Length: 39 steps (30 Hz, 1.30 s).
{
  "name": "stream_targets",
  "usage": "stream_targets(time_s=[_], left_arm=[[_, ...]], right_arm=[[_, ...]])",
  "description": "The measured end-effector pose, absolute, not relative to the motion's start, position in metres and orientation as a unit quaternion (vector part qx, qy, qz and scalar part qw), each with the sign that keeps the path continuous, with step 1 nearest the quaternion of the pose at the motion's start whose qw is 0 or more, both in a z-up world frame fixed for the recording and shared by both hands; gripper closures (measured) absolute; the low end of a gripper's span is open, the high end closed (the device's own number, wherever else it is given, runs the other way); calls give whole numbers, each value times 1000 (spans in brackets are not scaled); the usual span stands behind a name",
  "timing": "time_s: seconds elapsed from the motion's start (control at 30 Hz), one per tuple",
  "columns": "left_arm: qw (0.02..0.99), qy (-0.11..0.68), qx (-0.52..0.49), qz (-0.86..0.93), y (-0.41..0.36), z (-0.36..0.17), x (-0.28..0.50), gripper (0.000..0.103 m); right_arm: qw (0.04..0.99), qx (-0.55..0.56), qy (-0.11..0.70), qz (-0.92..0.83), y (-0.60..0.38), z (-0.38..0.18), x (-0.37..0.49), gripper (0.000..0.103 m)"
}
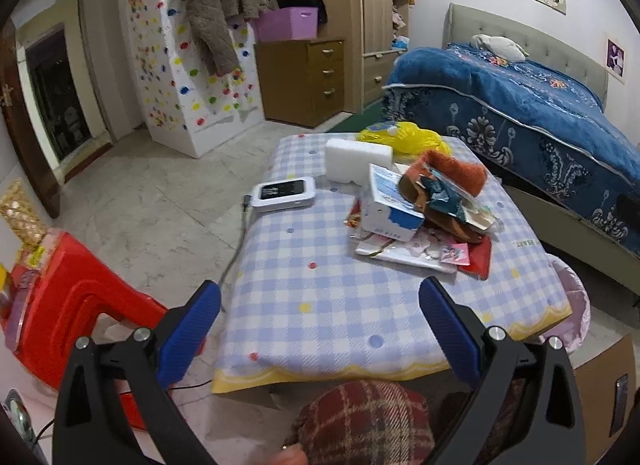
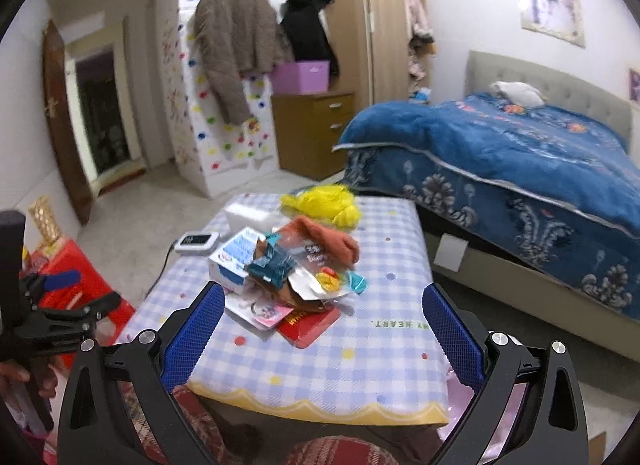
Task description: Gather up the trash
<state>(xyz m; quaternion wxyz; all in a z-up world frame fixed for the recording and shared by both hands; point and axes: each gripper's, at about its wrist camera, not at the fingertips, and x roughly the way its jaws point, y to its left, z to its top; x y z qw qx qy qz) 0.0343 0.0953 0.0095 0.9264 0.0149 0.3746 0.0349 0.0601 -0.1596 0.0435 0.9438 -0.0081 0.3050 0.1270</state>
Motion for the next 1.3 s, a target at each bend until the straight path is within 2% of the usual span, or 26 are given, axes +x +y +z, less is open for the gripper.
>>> stream_targets(time_s=[0.23, 0.33, 0.37, 0.4, 0.43, 0.6, 0.9, 1.03, 1.07, 1.3], left_arm=[[919, 392, 26, 30, 83, -1, 72, 7], [922, 382, 55, 42, 76, -2, 88, 7], [921, 382, 57, 41, 74, -3, 93, 7], [921, 384, 54, 37, 74, -3, 97, 7], [921, 386, 45, 31, 75, -5, 103, 7], [918, 396, 12, 13, 78, -16, 125, 7], [916, 400, 15, 7, 79, -27, 151, 7], [916, 402, 9, 2, 84, -28, 149, 7], [916, 402, 8, 1, 85, -28, 147, 7], [918, 395, 9, -6, 84, -21, 128, 7]], right_arm=[[936, -81, 327, 103, -144, 11, 104, 7], [927, -87, 342, 124, -139, -3, 126, 13], [926, -93, 343, 130, -137, -6, 132, 19], [924, -100, 344, 134, -134, -10, 137, 39], [921, -111, 350, 133, -131, -14, 144, 44], [907, -126, 367, 161, -117, -28, 169, 45], [891, -165, 390, 162, -89, -58, 202, 50], [894, -172, 387, 142, -88, -61, 208, 68], [895, -175, 386, 138, -88, -61, 207, 77], [912, -158, 355, 136, -100, -37, 187, 93]])
